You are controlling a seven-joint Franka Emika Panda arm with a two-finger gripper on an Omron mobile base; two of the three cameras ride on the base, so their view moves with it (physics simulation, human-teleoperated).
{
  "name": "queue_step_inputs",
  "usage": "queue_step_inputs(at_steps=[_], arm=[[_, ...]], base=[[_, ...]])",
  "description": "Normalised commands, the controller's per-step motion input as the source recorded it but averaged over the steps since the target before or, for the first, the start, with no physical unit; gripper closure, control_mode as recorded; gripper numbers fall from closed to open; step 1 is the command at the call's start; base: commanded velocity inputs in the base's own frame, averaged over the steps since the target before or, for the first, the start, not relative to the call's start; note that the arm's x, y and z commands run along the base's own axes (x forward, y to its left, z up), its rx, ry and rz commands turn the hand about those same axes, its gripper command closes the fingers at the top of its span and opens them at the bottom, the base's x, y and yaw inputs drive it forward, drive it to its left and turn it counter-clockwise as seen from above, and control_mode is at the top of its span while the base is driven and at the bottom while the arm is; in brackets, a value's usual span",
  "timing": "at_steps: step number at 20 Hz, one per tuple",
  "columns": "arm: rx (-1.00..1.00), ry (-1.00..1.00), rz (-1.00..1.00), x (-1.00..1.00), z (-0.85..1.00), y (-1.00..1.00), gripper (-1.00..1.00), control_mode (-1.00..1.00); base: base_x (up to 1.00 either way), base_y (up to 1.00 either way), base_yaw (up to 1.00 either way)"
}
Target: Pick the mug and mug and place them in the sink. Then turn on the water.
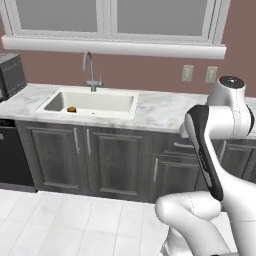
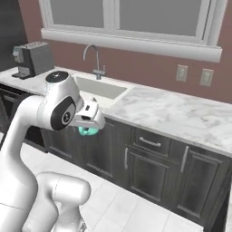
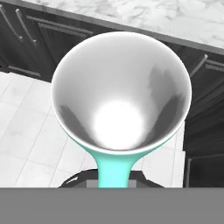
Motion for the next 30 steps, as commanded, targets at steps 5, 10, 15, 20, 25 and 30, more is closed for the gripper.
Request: queue_step_inputs(at_steps=[5, 10, 15, 20, 25, 30], arm=[[0.00, 0.00, 0.00, 0.00, 0.00, 0.00, 1.00, 1.00], [0.00, 0.00, 0.00, 0.00, 0.00, 0.00, 1.00, 1.00], [0.00, 0.00, 0.00, 0.00, 0.00, 0.00, 1.00, 1.00], [0.00, 0.00, 0.00, 0.00, 0.00, 0.00, 1.00, 1.00], [0.00, 0.00, 0.00, 0.00, 0.00, 0.00, 1.00, 1.00], [0.00, 0.00, 0.00, 0.00, 0.00, 0.00, 1.00, 1.00]], base=[[0.72, 0.09, -0.17], [0.65, 0.27, -0.18], [0.45, 0.46, -0.21], [0.32, 0.68, -0.24], [0.39, 0.61, -0.24], [0.60, 0.25, -0.20]])
